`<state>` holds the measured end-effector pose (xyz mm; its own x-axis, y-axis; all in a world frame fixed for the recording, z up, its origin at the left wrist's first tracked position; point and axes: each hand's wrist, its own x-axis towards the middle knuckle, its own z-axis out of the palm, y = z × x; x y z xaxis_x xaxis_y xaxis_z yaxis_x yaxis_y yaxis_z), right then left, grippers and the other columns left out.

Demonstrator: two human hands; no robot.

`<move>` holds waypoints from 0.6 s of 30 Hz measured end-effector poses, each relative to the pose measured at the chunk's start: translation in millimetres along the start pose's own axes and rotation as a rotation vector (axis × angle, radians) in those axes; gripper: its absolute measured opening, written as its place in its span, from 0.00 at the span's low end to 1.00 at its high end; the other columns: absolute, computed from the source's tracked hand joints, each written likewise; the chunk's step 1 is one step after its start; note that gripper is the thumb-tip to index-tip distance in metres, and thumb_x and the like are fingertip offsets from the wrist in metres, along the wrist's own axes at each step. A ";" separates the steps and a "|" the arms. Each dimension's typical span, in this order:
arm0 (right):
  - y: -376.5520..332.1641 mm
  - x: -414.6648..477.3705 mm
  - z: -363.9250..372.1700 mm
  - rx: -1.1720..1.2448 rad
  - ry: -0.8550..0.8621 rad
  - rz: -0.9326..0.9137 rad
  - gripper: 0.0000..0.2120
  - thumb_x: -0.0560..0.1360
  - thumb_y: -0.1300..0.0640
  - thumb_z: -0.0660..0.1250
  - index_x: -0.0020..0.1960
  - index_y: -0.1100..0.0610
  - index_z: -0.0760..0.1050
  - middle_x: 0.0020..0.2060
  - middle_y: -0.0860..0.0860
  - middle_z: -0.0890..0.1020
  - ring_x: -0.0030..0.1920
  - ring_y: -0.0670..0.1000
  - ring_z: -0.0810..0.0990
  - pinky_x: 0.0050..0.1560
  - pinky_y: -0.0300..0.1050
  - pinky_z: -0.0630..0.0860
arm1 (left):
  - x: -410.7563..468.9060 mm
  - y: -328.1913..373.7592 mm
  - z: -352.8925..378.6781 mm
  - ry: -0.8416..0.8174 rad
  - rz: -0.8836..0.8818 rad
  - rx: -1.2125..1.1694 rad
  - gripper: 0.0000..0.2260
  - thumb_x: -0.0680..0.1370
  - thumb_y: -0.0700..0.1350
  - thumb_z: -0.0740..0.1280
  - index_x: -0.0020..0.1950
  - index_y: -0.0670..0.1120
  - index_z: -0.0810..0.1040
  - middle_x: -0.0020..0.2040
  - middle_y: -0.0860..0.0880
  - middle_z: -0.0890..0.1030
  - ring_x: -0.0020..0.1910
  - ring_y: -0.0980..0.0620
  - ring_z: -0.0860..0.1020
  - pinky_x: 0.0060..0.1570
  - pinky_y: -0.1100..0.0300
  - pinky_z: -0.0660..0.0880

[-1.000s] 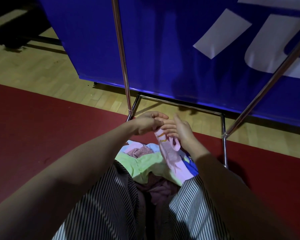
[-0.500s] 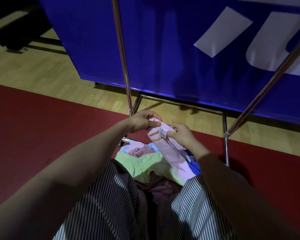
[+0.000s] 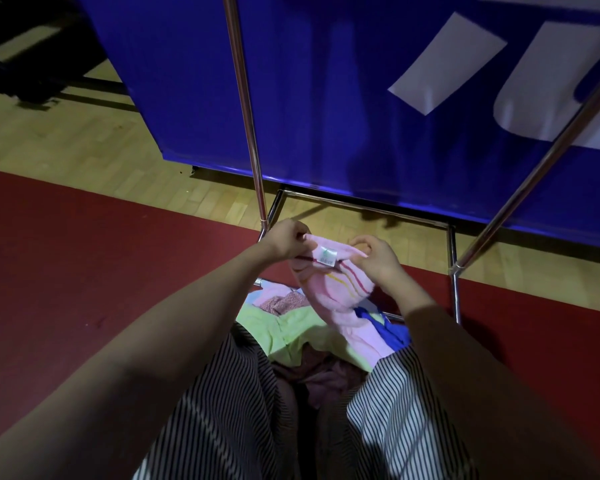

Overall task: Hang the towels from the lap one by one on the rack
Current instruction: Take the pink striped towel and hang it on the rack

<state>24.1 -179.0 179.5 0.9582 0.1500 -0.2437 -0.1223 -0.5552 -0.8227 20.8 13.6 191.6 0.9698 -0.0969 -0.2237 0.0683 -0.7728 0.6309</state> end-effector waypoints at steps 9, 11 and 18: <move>6.5 -2.1 -13.9 -0.223 0.248 0.145 0.08 0.72 0.57 0.69 0.48 0.60 0.81 0.47 0.59 0.83 0.45 0.57 0.78 0.40 0.40 0.64 | 0.3 -6.7 -1.8 -0.089 -0.004 -0.295 0.10 0.73 0.42 0.71 0.37 0.37 0.78 0.33 0.45 0.75 0.34 0.51 0.73 0.38 0.60 0.71; 7.8 -4.1 -16.2 -0.249 0.270 0.095 0.08 0.73 0.56 0.67 0.51 0.56 0.81 0.50 0.56 0.83 0.51 0.59 0.79 0.43 0.41 0.67 | -1.8 -8.5 -4.1 -0.165 0.038 -0.289 0.09 0.78 0.40 0.65 0.39 0.38 0.76 0.35 0.46 0.74 0.36 0.52 0.71 0.39 0.60 0.69; 10.0 -5.9 -8.2 -0.004 0.275 -0.082 0.11 0.75 0.68 0.62 0.53 0.66 0.79 0.51 0.61 0.82 0.53 0.58 0.79 0.45 0.38 0.66 | -5.5 -15.4 -1.2 -0.007 -0.010 -0.312 0.04 0.73 0.39 0.71 0.38 0.42 0.81 0.32 0.50 0.79 0.32 0.58 0.76 0.37 0.67 0.73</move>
<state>19.3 -192.1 176.9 0.9991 -0.0332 -0.0277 -0.0414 -0.5534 -0.8319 14.7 26.9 184.0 0.9670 -0.0956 -0.2360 0.1478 -0.5442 0.8259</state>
